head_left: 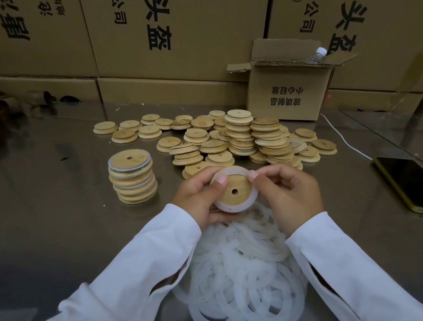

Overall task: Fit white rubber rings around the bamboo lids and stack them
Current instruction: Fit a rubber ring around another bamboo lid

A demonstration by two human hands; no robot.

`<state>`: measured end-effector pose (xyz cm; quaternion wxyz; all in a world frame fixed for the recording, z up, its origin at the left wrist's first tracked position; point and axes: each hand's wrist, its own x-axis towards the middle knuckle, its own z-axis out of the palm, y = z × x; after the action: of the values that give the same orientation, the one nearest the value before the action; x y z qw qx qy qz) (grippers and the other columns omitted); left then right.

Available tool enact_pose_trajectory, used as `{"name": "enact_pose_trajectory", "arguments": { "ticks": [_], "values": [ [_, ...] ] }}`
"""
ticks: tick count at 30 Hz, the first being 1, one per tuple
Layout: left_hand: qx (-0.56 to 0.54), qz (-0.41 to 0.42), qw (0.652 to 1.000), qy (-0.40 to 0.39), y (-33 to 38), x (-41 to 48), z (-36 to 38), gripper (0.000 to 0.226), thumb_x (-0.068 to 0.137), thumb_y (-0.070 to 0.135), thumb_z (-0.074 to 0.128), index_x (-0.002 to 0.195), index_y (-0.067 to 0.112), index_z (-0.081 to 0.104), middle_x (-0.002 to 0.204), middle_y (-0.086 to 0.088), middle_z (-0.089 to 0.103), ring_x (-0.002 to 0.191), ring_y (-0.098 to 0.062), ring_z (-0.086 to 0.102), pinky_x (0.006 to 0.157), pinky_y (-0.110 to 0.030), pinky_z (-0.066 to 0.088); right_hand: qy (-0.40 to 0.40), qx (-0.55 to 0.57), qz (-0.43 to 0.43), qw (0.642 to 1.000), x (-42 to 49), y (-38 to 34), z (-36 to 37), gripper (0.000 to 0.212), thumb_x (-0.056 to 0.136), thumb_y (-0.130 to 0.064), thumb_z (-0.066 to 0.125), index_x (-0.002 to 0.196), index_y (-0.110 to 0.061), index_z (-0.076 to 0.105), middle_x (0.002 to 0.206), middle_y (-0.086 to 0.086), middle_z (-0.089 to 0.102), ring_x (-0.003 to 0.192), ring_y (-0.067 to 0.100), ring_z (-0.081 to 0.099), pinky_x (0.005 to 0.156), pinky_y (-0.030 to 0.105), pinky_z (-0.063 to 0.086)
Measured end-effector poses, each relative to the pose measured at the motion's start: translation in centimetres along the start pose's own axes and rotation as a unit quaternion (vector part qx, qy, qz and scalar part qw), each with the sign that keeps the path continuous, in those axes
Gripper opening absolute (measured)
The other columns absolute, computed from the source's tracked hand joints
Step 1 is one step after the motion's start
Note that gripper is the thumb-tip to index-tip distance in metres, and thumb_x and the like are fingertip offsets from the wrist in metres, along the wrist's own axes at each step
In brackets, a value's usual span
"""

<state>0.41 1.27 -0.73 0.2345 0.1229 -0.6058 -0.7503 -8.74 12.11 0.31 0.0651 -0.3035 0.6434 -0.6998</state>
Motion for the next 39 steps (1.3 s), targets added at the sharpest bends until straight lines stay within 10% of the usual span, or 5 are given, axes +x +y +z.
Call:
{"name": "enact_pose_trajectory", "arguments": {
  "ticks": [39],
  "values": [
    [0.07, 0.042, 0.996, 0.029, 0.14, -0.16, 0.19, 0.018, 0.094, 0.013, 0.048, 0.103, 0.012, 0.063, 0.093, -0.013, 0.069, 0.08, -0.025, 0.069, 0.06, -0.033, 0.059, -0.003, -0.015, 0.034, 0.999, 0.2, -0.45, -0.19, 0.016, 0.079, -0.012, 0.067, 0.065, -0.018, 0.066, 0.057, -0.008, 0.06, 0.058, 0.005, 0.056, 0.067, 0.022, 0.051]
  ]
}}
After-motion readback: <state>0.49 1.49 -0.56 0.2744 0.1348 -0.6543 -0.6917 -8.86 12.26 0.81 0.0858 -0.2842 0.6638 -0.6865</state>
